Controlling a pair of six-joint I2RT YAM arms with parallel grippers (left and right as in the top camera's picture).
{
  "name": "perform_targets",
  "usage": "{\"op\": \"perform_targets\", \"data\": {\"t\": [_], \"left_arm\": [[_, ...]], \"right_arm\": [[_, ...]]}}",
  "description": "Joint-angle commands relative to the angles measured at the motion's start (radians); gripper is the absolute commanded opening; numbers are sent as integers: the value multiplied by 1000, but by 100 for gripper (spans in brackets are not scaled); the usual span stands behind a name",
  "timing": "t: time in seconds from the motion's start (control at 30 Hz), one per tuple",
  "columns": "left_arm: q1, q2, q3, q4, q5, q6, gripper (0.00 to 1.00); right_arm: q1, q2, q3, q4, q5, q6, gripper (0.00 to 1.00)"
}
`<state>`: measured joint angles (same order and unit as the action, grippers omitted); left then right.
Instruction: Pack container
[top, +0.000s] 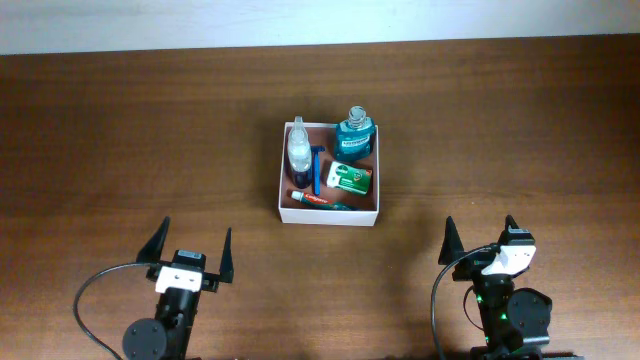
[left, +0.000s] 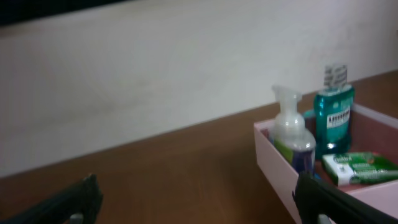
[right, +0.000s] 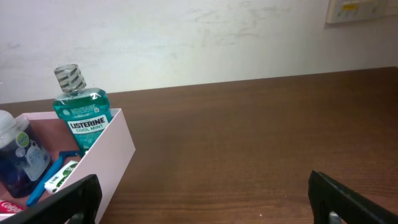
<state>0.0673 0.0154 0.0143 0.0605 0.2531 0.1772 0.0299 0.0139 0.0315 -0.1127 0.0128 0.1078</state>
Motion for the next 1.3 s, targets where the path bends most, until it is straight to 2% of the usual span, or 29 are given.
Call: {"op": "perform_targets", "data": {"t": [0.0,0.13,0.43,1.27], "left_arm": [[6,-10,-6,-33,-69,-4,99],[6,-10,-6,-47,-132,-4,99],[6,-10,-6,-129,-140,-4,99],[6,34,-6,-132,-149,-5,99]], "right_arm": [[8,-11,-8,-3,-2,2,98],[8,-11,-8,-3,-2,2,98],[8,-11,-8,-3,-2,2,98],[8,-11,-8,-3,-2,2,98]]}}
